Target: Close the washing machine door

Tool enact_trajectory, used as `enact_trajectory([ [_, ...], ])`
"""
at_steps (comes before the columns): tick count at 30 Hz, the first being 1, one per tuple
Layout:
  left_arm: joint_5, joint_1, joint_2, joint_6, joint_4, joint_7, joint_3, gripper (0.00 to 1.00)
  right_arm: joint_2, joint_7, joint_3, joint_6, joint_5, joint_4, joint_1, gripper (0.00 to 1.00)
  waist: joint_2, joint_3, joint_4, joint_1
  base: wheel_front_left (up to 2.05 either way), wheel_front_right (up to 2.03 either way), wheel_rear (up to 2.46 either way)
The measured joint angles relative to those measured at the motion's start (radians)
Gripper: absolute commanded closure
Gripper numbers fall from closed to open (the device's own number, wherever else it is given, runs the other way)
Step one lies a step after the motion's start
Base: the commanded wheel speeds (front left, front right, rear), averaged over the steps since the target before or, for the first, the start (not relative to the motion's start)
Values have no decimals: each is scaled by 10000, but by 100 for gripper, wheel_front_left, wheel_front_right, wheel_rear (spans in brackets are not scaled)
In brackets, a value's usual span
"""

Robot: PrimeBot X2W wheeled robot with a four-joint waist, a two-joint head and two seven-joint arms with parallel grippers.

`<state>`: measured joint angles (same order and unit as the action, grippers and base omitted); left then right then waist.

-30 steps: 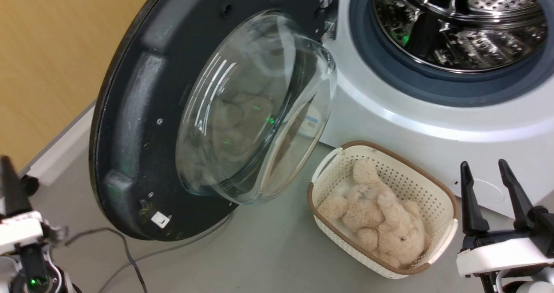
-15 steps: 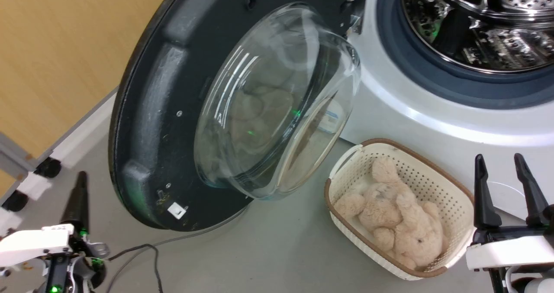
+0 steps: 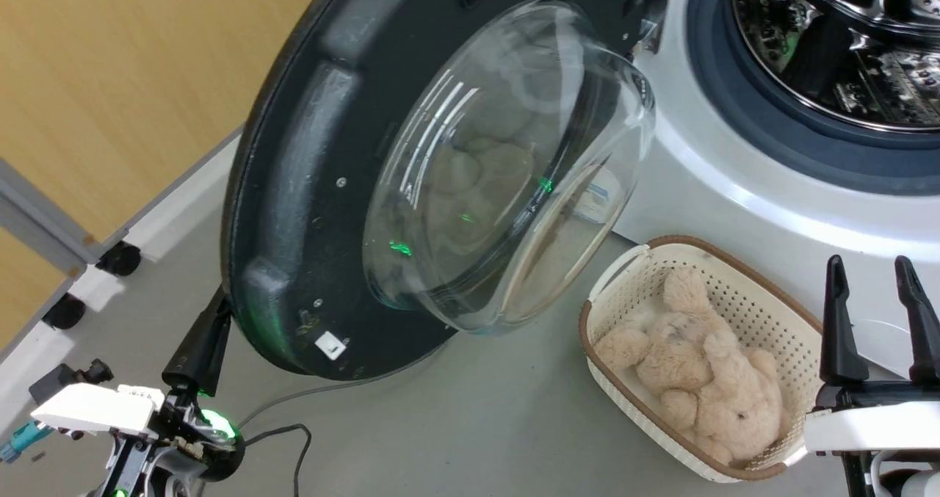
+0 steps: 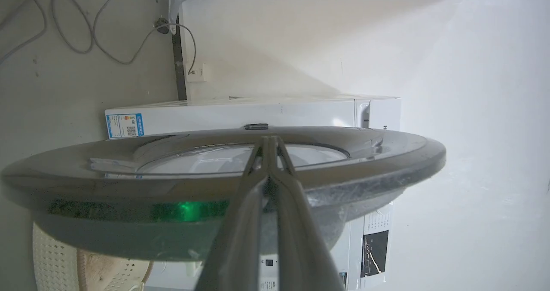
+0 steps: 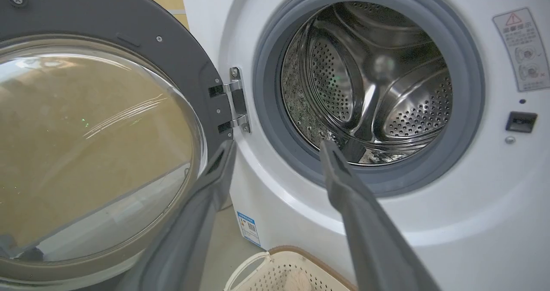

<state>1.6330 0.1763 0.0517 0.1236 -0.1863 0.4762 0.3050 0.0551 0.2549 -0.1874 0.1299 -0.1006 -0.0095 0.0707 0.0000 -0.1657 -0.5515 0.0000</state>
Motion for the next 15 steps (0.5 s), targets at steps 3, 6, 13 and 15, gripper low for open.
enact_trajectory([
  [3, 52, -265, 48, 19, 414, 393, -249, 100, -4, 23, -12, 0, -54, 4, 12, 0, 0, 35, -9, 0, 0, 0, 0],
  [6, -42, -523, 29, 25, 872, 773, -679, 100, -4, 23, -25, 0, -59, 10, 12, 0, 0, 79, -2, 0, 0, 0, 0],
  [13, -495, -1077, 13, 25, 1703, 1304, -1655, 100, -6, 23, -86, 0, -242, 19, 11, 0, 0, 256, 44, 0, 0, 0, 0],
  [15, -581, -1243, 19, 25, 1923, 1406, -1981, 100, -6, 23, -119, 0, -265, 15, 10, 0, 0, 296, 104, -1, 0, 0, 0],
])
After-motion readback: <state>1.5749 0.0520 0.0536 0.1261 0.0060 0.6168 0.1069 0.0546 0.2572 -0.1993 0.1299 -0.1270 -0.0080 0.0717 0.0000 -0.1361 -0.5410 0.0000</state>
